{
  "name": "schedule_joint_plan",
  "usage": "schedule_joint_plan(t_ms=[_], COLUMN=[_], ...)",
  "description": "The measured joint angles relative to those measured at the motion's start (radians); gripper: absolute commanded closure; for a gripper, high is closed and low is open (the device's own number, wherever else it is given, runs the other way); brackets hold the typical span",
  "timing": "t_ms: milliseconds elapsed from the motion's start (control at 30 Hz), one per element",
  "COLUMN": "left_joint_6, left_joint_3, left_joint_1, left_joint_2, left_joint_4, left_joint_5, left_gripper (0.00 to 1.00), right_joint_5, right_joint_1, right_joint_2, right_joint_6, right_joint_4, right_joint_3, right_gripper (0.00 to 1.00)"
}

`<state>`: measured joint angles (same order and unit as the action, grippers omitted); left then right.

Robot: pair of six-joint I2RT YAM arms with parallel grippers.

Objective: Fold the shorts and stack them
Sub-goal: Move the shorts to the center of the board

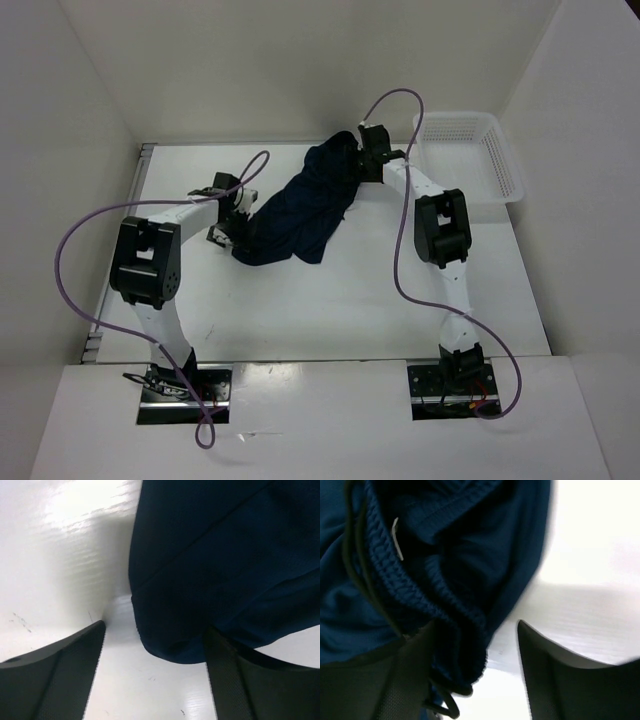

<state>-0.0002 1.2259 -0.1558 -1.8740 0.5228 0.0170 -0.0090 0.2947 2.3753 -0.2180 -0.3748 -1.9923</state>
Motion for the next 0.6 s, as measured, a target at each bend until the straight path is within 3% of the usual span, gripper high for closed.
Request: schedule_joint_plan(t_ms=[167, 233, 300, 333, 367, 467, 600], left_joint_6=[-0.002, 0.002, -0.003, 0.002, -0.005, -0.004, -0.003], left_joint_3=[0.029, 0.042, 0.054, 0.062, 0.068, 0.076, 0.098], left_joint_1=[-0.03, -0.045, -0.05, -0.052, -0.053, -0.053, -0.052], left_joint_2=[-0.025, -0.035, -0.045, -0.051, -0.055, -0.06, -0.061], left_joint_4=[-0.009, -0.008, -0.007, -0.005, -0.004, 0.003, 0.026], left_joint_5=[0.008, 0.025, 0.05, 0.064, 0.075, 0.092, 0.064], left_gripper=[0.51, 0.6, 0.83, 0.92, 0.97, 1.0, 1.0], right_joint_5=[-0.074, -0.108, -0.132, -0.142, -0.146, -0.147, -0.148], right_joint_1=[0.002, 0.002, 0.002, 0.002, 0.002, 0.002, 0.001], right_joint_2=[0.023, 0.023, 0.023, 0.024, 0.025, 0.025, 0.023], right_joint_6=[-0.004, -0.01, -0.019, -0.026, -0.024, -0.025, 0.002], right_joint_4=[0.007, 0.009, 0.011, 0.013, 0.014, 0.012, 0.007], right_joint_3=[-0.023, -0.023, -0.023, -0.023, -0.023, -0.029, -0.069], right_gripper=[0.28, 0.52, 0.71, 0.85, 0.9, 1.0, 1.0])
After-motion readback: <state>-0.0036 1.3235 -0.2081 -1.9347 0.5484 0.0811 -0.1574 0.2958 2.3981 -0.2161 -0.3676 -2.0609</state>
